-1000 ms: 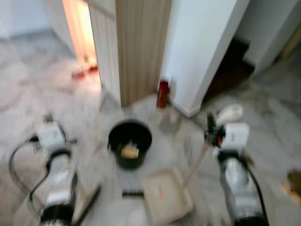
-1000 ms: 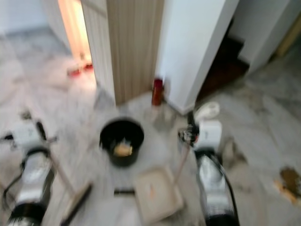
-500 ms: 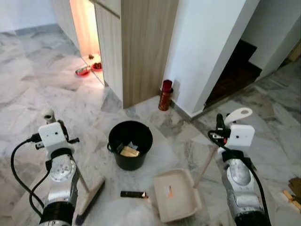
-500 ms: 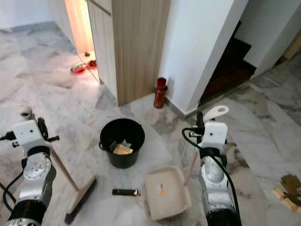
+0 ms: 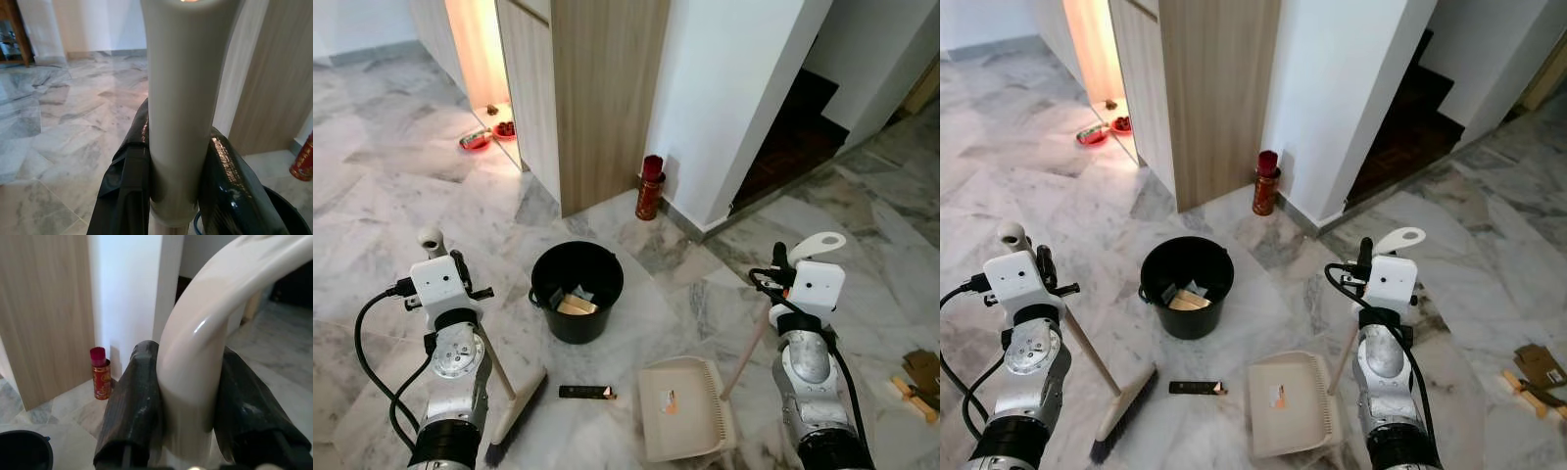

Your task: Sweep floor

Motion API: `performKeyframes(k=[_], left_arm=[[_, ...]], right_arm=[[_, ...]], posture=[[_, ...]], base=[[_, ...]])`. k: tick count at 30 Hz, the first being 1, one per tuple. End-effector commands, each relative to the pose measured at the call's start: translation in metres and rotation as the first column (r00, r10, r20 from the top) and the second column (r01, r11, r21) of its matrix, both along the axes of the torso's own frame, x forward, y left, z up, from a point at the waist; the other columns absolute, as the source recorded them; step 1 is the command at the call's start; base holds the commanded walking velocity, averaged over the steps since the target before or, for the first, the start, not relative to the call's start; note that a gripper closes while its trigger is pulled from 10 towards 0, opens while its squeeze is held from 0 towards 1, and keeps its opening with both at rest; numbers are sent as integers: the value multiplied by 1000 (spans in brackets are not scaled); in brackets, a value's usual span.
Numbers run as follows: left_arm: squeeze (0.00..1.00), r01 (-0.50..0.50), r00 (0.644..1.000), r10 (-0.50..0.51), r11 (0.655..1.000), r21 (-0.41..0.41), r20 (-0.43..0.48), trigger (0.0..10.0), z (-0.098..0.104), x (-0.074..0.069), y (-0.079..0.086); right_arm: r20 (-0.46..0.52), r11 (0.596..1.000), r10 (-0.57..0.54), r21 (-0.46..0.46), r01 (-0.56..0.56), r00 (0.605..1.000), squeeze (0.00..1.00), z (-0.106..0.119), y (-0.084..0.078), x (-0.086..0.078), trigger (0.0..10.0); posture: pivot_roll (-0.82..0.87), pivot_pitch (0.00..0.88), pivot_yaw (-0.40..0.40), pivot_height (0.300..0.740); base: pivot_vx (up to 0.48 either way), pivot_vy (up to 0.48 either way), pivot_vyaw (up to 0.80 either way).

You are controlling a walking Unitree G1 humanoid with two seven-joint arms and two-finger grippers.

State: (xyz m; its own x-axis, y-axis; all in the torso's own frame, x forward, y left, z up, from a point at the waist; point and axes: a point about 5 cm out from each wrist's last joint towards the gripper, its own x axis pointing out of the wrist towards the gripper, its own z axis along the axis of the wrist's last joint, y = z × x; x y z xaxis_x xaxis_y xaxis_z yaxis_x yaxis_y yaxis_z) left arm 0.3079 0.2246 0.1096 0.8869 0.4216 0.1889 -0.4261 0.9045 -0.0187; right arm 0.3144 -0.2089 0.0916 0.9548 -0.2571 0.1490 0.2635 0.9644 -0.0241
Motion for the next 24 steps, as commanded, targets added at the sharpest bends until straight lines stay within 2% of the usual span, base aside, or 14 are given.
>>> performKeyframes(k=[1, 5, 7, 16, 24], left_arm=[[0, 21, 999, -21, 1000, 7, 33, 9961, 7, 0, -6], [0, 25, 999, -26, 1000, 6, 43, 9961, 9, -3, -7], [0, 26, 998, -26, 1000, 9, 52, 9922, 12, -12, -5], [0, 20, 998, -22, 1000, 23, 53, 9843, 21, -27, 1], [0, 9, 997, -11, 999, 33, 71, 9725, 32, -36, 5]], right_arm=[[38, 1000, -16, 14, 16, 999, 0, 6, -3, 3, 10000], [40, 1000, -10, 21, 9, 999, 0, 6, -2, 6, 10000], [51, 1000, -9, 27, 8, 999, 0, 8, -4, 7, 10000], [83, 1000, 4, 7, -5, 997, 0, 18, -3, 17, 10000], [89, 1000, 10, 4, -11, 996, 0, 16, 3, 16, 10000]], posture=[[11, 210, -115, 740], [26, 240, -117, 740], [42, 274, -118, 740], [73, 343, -118, 740], [100, 379, -112, 740]], base=[[0, 0, 0], [0, 0, 0], [0, 0, 0], [0, 0, 0], [0, 0, 0]])
